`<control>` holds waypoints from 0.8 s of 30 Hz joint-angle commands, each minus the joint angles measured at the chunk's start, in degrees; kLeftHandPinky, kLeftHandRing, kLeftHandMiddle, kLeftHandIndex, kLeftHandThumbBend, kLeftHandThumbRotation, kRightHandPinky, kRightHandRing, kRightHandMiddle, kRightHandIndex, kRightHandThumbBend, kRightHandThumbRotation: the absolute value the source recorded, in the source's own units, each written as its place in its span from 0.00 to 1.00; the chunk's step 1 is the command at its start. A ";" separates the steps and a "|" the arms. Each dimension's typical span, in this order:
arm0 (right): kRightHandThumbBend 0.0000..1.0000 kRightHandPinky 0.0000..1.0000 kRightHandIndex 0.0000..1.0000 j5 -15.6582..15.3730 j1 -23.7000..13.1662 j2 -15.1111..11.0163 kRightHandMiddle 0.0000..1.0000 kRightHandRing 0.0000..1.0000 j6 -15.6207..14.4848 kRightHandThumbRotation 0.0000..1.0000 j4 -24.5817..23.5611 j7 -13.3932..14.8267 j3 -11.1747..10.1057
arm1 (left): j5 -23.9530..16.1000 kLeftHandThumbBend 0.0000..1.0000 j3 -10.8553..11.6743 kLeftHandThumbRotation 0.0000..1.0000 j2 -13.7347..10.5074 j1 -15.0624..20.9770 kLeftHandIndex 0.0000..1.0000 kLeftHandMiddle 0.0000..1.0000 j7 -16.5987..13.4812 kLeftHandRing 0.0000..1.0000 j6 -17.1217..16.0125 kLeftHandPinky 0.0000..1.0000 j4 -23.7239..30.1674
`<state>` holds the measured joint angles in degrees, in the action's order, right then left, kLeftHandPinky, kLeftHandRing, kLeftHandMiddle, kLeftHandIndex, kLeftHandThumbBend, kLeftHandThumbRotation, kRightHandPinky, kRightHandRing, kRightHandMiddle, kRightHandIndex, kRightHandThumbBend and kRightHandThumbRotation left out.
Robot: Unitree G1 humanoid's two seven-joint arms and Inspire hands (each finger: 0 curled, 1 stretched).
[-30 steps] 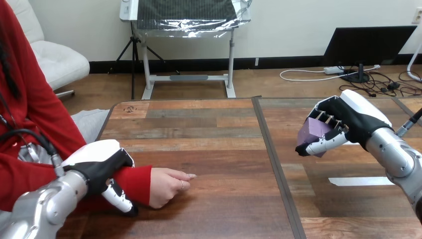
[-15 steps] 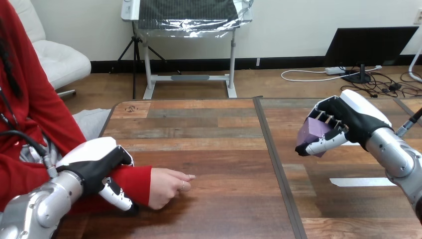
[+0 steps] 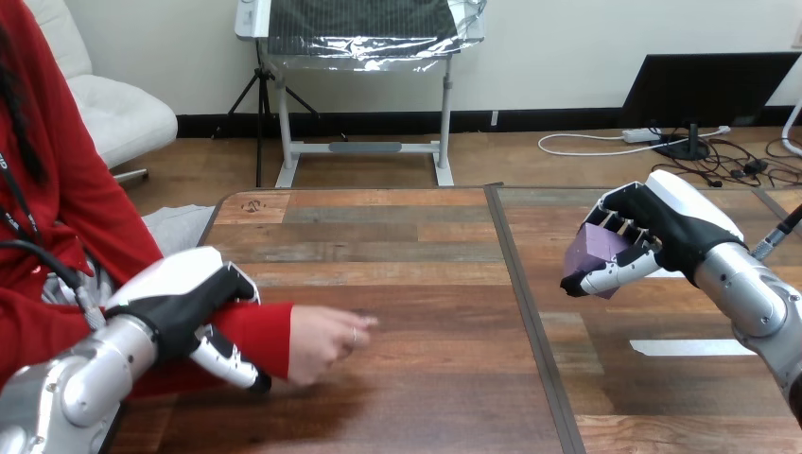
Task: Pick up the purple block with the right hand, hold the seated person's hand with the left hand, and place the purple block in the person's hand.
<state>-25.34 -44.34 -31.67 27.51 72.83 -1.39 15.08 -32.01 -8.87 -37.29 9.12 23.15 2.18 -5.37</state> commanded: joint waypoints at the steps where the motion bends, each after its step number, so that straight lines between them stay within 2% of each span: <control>1: 0.79 0.40 0.49 1.48 -3.69 0.55 0.46 0.41 1.17 0.00 -1.32 0.49 -1.65 | 2.06 0.77 5.46 0.00 -2.21 7.27 0.37 0.36 -1.76 0.28 -1.50 0.21 8.57; 10: 0.79 0.40 0.49 1.49 -3.57 0.90 0.46 0.42 1.40 0.00 -1.53 0.46 -1.51 | 3.24 0.78 6.32 0.00 -1.80 8.49 0.36 0.35 -2.08 0.27 -2.93 0.21 8.63; 15: 0.80 0.41 0.49 1.41 -3.41 1.04 0.46 0.42 1.87 0.00 -1.46 0.82 -1.39 | 3.35 0.78 6.35 0.00 -1.56 9.06 0.36 0.35 -2.10 0.27 -2.99 0.21 8.73; 24: 0.78 0.41 0.49 2.09 -3.24 1.54 0.47 0.43 2.16 0.00 -1.75 -0.28 -1.68 | 3.74 0.76 6.21 0.00 -1.33 10.15 0.37 0.36 -1.32 0.28 -2.27 0.21 9.16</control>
<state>-24.91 -44.33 -31.59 27.91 72.83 -1.57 15.08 -29.81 -5.89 -37.34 10.18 23.16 1.70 -2.56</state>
